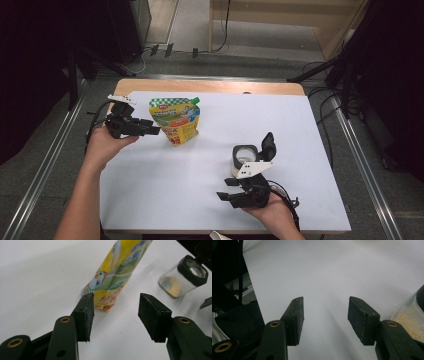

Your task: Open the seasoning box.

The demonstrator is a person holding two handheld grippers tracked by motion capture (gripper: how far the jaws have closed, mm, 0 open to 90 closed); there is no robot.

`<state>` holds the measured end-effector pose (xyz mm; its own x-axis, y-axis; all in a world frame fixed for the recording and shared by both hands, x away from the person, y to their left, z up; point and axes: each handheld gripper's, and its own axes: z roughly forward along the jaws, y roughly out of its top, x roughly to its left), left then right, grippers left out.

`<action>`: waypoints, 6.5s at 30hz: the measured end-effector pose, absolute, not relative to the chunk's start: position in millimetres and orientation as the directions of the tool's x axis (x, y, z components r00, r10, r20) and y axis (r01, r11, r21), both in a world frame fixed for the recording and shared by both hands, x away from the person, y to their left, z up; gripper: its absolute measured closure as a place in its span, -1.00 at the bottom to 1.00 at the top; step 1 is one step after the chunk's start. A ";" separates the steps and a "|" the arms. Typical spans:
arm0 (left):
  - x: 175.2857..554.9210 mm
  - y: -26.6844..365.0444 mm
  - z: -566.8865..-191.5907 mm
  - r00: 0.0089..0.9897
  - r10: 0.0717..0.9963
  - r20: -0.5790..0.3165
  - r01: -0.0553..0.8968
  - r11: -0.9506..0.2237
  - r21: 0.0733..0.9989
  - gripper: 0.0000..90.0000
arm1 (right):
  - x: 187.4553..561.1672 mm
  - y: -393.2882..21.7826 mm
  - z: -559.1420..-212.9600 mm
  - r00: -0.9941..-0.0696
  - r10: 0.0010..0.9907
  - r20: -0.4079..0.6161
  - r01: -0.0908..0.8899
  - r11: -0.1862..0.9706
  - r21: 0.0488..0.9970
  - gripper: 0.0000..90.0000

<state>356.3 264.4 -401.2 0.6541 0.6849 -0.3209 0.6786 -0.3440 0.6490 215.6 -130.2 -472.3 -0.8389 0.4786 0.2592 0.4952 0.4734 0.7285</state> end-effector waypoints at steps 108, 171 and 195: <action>280.8 164.6 -323.4 0.705 0.540 -0.459 0.691 -0.381 0.614 1.00 | 248.2 -64.6 -499.6 -0.841 0.522 0.141 0.411 0.449 0.793 0.07; 281.5 113.0 -354.8 0.726 0.574 -0.380 0.657 -0.415 0.629 0.73 | 207.0 -65.0 -468.3 -0.903 0.366 0.224 0.362 0.371 0.855 0.33; 289.3 100.6 -362.8 0.700 0.571 -0.428 0.698 -0.421 0.580 0.71 | 196.9 -70.8 -464.3 -0.917 0.357 0.176 0.316 0.383 0.868 0.25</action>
<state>289.3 100.6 -362.8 0.7003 0.5710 -0.4284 0.6978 -0.4209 0.5796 196.9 -70.8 -464.3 -0.9174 0.3570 0.1761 0.3156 0.3825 0.8684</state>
